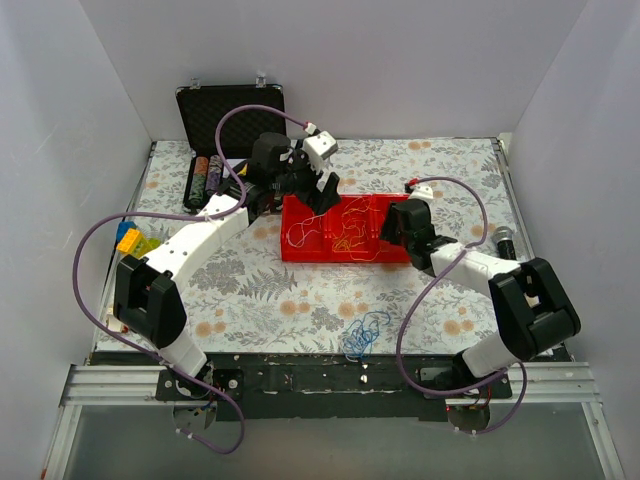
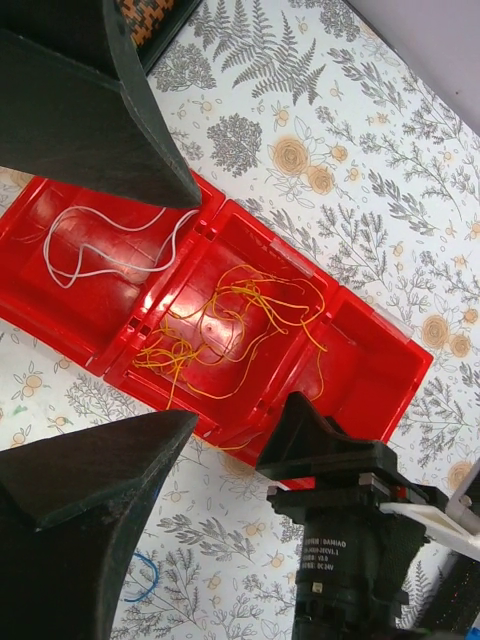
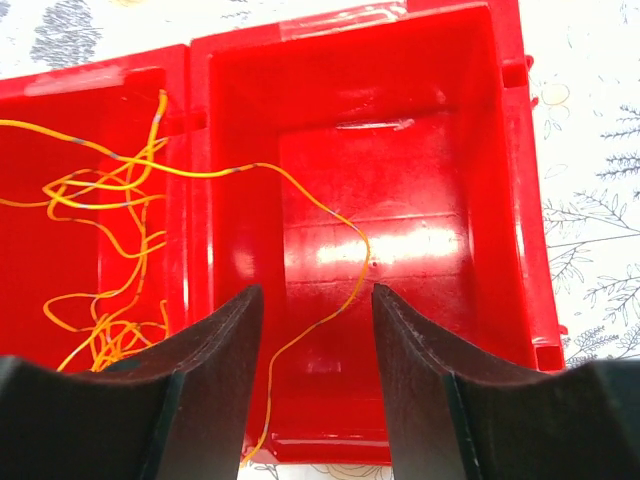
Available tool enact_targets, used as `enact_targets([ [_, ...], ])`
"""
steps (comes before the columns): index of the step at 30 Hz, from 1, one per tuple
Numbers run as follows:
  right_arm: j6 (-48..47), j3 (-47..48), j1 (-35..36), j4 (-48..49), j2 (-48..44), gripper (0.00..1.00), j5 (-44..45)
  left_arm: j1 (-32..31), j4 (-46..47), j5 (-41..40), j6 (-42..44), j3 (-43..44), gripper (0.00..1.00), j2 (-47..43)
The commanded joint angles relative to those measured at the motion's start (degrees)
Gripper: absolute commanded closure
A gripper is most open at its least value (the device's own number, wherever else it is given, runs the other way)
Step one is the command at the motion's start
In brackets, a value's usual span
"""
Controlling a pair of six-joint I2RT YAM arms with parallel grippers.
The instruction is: Untangle the cables
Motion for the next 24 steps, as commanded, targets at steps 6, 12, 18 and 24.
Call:
enact_targets([
  [6,1.61,4.78,-0.17,-3.17,6.30,0.47,5.36,0.39,0.88,1.63,0.18,0.67,0.18,-2.64],
  [12,1.08,6.98,-0.17,-2.73,10.35,0.53,6.77,0.39,0.97,1.81,-0.17,0.67,0.18,-2.38],
  [18,0.99,6.46,-0.17,-1.07,10.79,0.74,7.56,0.39,1.06,1.89,-0.17,0.58,0.18,-2.20],
  [24,-0.24,2.68,-0.09,2.89,5.36,0.99,8.79,0.39,1.23,2.16,-0.52,0.14,0.19,-2.29],
])
